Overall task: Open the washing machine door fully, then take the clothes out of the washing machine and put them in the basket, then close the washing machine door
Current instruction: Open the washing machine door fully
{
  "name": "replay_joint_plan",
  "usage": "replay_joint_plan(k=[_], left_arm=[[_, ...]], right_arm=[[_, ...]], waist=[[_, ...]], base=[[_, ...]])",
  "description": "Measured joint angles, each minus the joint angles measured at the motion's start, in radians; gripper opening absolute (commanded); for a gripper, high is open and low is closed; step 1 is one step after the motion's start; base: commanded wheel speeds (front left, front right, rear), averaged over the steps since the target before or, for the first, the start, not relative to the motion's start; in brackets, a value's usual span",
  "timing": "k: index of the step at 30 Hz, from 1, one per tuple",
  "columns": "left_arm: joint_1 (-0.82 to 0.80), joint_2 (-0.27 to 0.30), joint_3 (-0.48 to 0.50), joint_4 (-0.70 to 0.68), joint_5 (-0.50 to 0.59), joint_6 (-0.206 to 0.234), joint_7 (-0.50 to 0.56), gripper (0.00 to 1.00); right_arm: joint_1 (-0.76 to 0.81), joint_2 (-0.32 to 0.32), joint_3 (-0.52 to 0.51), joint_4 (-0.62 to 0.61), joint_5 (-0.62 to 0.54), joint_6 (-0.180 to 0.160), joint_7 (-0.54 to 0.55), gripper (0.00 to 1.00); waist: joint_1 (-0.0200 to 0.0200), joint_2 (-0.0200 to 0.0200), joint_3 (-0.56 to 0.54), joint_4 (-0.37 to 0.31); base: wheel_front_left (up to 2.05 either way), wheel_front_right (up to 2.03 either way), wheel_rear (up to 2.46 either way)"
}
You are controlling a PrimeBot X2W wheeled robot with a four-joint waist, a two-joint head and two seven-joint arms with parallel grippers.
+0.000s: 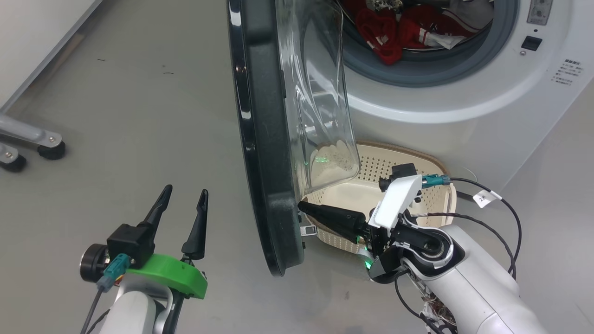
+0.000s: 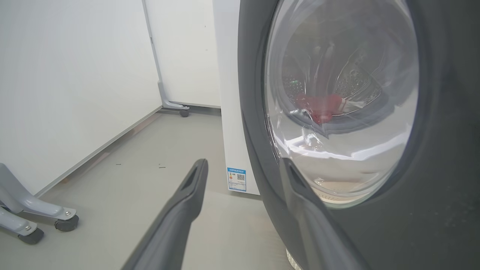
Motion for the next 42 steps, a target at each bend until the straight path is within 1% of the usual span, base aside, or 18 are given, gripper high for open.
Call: replay_joint_plan(k=[8, 11, 16, 20, 21, 22, 23, 24, 25, 26, 27, 29, 34, 39, 42], left_arm=[[0.004, 0.0, 0.024, -0.013, 0.0, 0.006, 0.0, 1.0], [0.01, 0.0, 0.027, -0.016, 0.0, 0.01, 0.0, 1.0], [0.014, 0.0, 0.023, -0.016, 0.0, 0.01, 0.0, 1.0], [0.014, 0.001, 0.023, -0.017, 0.0, 0.01, 0.0, 1.0], [0.015, 0.001, 0.023, -0.017, 0.0, 0.01, 0.0, 1.0], [0.015, 0.0, 0.025, -0.017, 0.0, 0.01, 0.0, 1.0], [0.016, 0.0, 0.028, -0.017, 0.0, 0.013, 0.0, 1.0], [0.017, 0.001, 0.029, -0.017, 0.0, 0.013, 0.0, 1.0], [0.018, 0.001, 0.029, -0.016, 0.0, 0.013, 0.0, 1.0], [0.018, 0.001, 0.029, -0.016, 0.0, 0.013, 0.0, 1.0], [0.018, 0.001, 0.029, -0.016, 0.0, 0.013, 0.0, 1.0], [0.02, 0.001, 0.033, -0.016, 0.0, 0.013, 0.0, 1.0], [0.032, 0.001, 0.033, -0.016, 0.0, 0.013, 0.0, 1.0], [0.034, 0.001, 0.037, -0.014, 0.002, 0.013, 0.0, 1.0], [0.037, 0.001, 0.046, -0.014, 0.003, 0.014, 0.0, 1.0]], right_arm=[[-0.002, 0.005, -0.018, -0.011, 0.0, 0.005, -0.088, 0.0], [-0.002, 0.005, -0.044, -0.028, -0.002, 0.005, -0.121, 0.0], [0.007, 0.004, -0.109, -0.057, -0.037, 0.005, -0.19, 0.0], [0.05, -0.009, -0.142, -0.092, -0.076, 0.005, -0.244, 0.0], [0.063, -0.016, -0.149, -0.1, -0.09, 0.005, -0.263, 0.22], [0.075, -0.025, -0.155, -0.108, -0.1, 0.005, -0.275, 0.35], [0.086, -0.033, -0.156, -0.115, -0.112, 0.005, -0.285, 0.44], [0.098, -0.042, -0.161, -0.121, -0.132, 0.005, -0.304, 0.44], [0.109, -0.049, -0.166, -0.128, -0.152, 0.005, -0.325, 1.0], [0.12, -0.058, -0.168, -0.134, -0.171, 0.005, -0.341, 1.0], [0.138, -0.08, -0.167, -0.139, -0.23, 0.005, -0.383, 1.0], [0.152, -0.104, -0.165, -0.14, -0.288, 0.005, -0.423, 1.0], [0.176, -0.181, -0.138, -0.132, -0.489, 0.005, -0.55, 1.0], [0.218, -0.218, -0.147, -0.086, -0.626, 0.003, -0.698, 1.0], [0.226, -0.256, -0.159, -0.066, -0.733, -0.038, -0.799, 1.0]], waist=[[0.0, 0.0, 0.004, -0.016], [0.0, 0.0, 0.004, -0.027], [0.0, 0.0, 0.003, -0.042], [0.0, 0.0, 0.002, -0.049], [0.0, 0.0, 0.002, -0.05], [0.0, 0.0, 0.001, -0.052], [0.0, 0.0, 0.0, -0.055], [0.0, 0.0, -0.001, -0.058], [0.0, 0.0, -0.003, -0.06], [0.0, 0.0, -0.004, -0.062], [0.0, 0.0, -0.006, -0.065], [0.0, 0.0, -0.01, -0.069], [0.0, 0.0, -0.019, -0.078], [0.0, 0.0, -0.029, -0.081], [0.0, 0.0, -0.035, -0.084]], base=[[0.0, 0.0, 0.0], [0.0, 0.0, 0.0], [0.0, 0.0, 0.0], [0.0, 0.0, 0.0], [0.0, 0.0, 0.0], [0.0, 0.0, 0.0], [0.0, 0.0, 0.0], [0.0, 0.0, 0.0], [0.0, 0.0, 0.0], [0.0, 0.0, 0.0], [0.0, 0.0, 0.0], [0.0, 0.0, 0.0], [0.0, 0.0, 0.0], [0.0, 0.0, 0.0], [0.0, 0.0, 0.0]])
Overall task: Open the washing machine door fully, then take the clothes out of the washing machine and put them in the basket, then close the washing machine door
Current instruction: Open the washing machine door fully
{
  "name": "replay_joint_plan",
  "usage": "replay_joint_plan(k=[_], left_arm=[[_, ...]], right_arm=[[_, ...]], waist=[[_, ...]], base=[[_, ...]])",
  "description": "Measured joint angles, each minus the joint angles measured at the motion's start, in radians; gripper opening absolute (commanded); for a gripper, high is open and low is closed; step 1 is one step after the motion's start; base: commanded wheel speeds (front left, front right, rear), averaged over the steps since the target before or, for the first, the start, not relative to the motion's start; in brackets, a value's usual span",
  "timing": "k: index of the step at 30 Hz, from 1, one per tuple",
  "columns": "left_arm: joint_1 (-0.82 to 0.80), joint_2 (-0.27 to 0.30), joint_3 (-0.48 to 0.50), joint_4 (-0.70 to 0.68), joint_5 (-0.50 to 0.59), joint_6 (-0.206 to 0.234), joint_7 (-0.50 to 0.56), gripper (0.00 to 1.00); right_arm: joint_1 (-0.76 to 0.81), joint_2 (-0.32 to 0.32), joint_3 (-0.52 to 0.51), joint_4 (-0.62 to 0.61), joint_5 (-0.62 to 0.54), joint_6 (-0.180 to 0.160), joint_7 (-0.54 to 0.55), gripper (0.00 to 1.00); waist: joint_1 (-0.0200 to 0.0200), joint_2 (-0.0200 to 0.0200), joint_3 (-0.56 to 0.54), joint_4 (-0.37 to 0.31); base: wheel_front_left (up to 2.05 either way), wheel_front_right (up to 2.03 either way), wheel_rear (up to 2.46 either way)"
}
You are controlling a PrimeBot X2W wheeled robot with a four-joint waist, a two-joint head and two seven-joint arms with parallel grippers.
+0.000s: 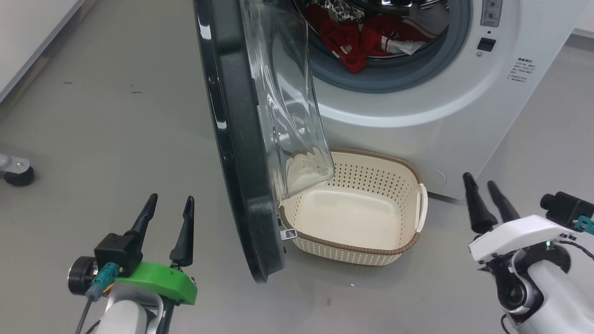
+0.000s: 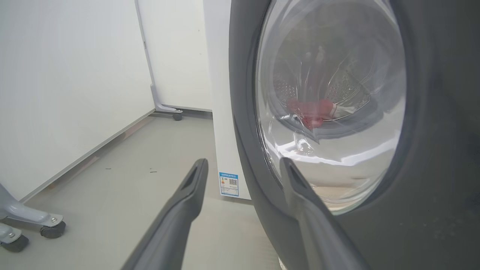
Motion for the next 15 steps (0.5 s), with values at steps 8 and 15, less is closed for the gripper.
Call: replay_joint_plan(k=[8, 15], left_arm=[[0.018, 0.001, 0.011, 0.002, 0.007, 0.004, 0.0, 1.0], [0.026, 0.001, 0.017, 0.002, 0.015, 0.005, 0.0, 1.0]], right_arm=[[-0.001, -0.09, -0.018, -0.005, -0.281, -0.13, -0.079, 1.0], [-0.003, -0.106, -0.075, -0.104, -0.497, -0.187, -0.06, 1.0]], waist=[[0.0, 0.0, -0.014, -0.011], [0.0, 0.0, -0.02, -0.026]], base=[[0.0, 0.0, 0.0], [0.0, 0.0, 0.0]])
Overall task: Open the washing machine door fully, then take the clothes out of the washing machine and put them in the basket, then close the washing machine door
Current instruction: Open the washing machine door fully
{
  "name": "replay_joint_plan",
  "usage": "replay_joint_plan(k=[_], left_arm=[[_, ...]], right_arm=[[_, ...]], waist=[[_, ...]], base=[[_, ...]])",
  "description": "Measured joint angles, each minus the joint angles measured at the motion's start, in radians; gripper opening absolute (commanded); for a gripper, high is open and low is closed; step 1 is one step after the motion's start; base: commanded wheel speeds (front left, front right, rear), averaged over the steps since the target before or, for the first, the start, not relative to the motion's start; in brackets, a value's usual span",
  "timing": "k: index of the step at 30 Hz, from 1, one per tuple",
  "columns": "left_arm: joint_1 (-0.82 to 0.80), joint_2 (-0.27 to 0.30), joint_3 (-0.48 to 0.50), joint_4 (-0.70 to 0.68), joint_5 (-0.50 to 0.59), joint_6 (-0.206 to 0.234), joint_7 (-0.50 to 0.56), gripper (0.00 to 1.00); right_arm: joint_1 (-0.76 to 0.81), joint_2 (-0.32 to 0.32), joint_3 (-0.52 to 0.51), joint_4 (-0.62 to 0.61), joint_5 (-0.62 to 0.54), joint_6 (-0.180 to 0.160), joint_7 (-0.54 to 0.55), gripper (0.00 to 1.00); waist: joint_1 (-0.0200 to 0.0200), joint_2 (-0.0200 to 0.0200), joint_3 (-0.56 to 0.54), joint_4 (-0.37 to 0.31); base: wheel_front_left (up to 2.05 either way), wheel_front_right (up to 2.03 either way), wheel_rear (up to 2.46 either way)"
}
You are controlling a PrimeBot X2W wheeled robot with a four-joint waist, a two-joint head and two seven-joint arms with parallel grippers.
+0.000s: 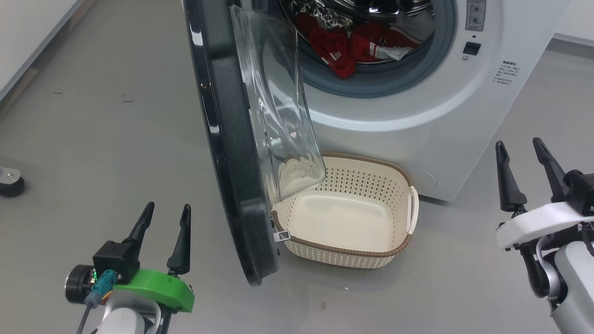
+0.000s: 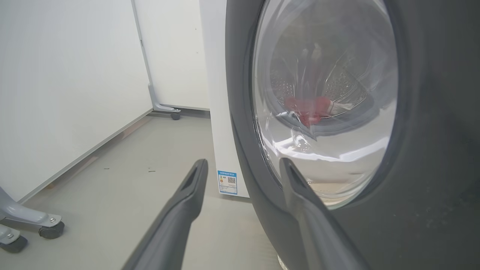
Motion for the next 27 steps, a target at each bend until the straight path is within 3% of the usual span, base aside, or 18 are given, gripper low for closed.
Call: replay_joint_plan(k=[3, 21, 27], left_arm=[[0.002, 0.0, 0.003, 0.0, 0.0, 0.0, 0.0, 1.0], [0.004, 0.001, 0.008, -0.001, 0.0, 0.0, 0.0, 1.0], [0.004, 0.001, 0.008, -0.001, 0.006, 0.0, 0.0, 1.0]], right_arm=[[0.001, 0.008, -0.011, -0.022, -0.042, -0.002, 0.0, 1.0], [0.214, 0.203, -0.078, -0.09, -0.175, -0.01, 0.0, 1.0], [0.242, 0.228, -0.089, -0.104, -0.208, -0.01, 0.0, 1.0]], waist=[[0.0, 0.0, 0.0, -0.003], [0.0, 0.0, 0.0, -0.024], [0.0, 0.0, -0.001, -0.029]], base=[[0.0, 0.0, 0.0], [0.0, 0.0, 0.0], [0.0, 0.0, 0.0]])
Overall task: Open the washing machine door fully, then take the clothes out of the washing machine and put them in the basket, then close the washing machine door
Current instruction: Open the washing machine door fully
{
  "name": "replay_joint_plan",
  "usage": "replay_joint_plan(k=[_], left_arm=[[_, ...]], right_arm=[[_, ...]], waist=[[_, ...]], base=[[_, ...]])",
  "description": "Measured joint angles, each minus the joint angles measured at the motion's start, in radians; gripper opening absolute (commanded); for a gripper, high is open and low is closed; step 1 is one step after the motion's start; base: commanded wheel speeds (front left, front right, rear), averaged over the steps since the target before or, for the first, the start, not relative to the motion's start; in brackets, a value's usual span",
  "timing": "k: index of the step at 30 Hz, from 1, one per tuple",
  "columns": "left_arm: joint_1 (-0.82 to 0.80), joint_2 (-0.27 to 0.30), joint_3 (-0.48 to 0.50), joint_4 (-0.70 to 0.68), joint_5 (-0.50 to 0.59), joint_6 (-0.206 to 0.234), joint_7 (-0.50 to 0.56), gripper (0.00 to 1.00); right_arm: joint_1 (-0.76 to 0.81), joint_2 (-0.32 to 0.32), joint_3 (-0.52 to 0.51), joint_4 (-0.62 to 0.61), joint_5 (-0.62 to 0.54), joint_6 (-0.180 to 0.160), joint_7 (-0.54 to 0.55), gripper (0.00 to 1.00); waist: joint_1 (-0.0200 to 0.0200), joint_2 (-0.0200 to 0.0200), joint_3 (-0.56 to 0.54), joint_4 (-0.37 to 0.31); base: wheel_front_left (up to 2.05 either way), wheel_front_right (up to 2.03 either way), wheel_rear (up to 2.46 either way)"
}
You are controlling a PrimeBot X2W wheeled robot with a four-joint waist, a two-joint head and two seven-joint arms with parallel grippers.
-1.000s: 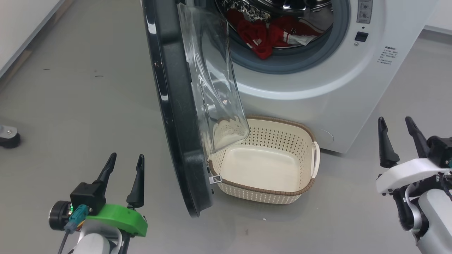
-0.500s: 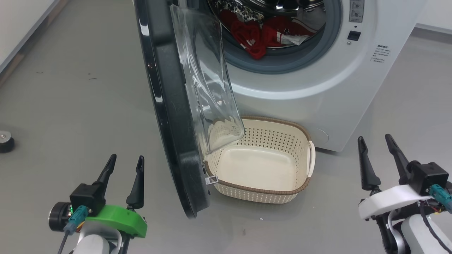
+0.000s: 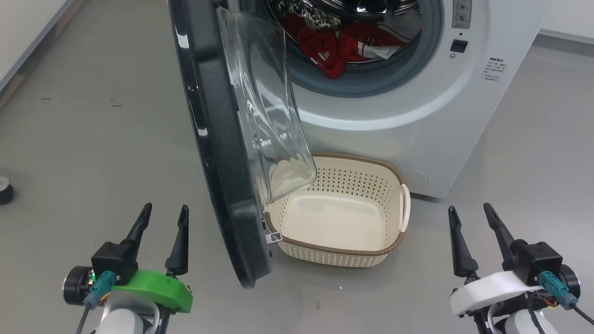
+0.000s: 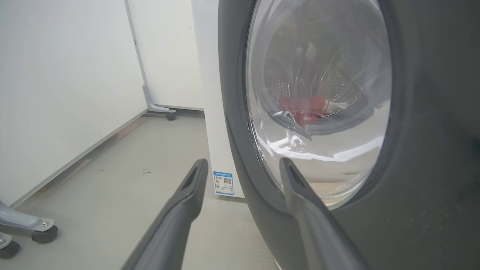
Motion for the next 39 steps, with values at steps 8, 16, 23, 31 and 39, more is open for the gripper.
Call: replay_joint_plan(k=[8, 16, 23, 31, 39], left_arm=[[0.002, 0.0, 0.0, 0.002, 0.0, 0.0, 0.0, 1.0], [0.002, 0.0, 0.0, 0.003, 0.0, 0.0, 0.0, 1.0], [0.003, 0.0, 0.0, 0.004, 0.0, 0.0, 0.0, 1.0], [0.003, 0.0, 0.0, 0.01, 0.0, 0.0, 0.0, 0.0], [0.003, 0.0, 0.002, 0.001, 0.0, 0.0, 0.0, 0.0]], right_arm=[[0.029, 0.021, -0.023, -0.007, -0.037, 0.0, 0.0, 1.0], [0.048, 0.047, -0.041, -0.012, -0.054, 0.0, 0.0, 1.0], [0.051, 0.061, -0.058, -0.02, -0.066, 0.0, 0.0, 1.0], [0.067, 0.075, -0.077, -0.02, -0.069, 0.003, 0.0, 1.0], [0.067, 0.08, -0.088, -0.02, -0.088, 0.023, 0.0, 1.0]], waist=[[0.0, 0.0, 0.0, -0.004], [0.0, 0.0, 0.001, -0.006], [0.0, 0.0, 0.003, -0.007], [0.0, 0.0, 0.002, -0.006], [0.0, 0.0, 0.001, -0.005]], base=[[0.0, 0.0, 0.0], [0.0, 0.0, 0.0], [0.0, 0.0, 0.0], [0.0, 0.0, 0.0], [0.0, 0.0, 0.0]])
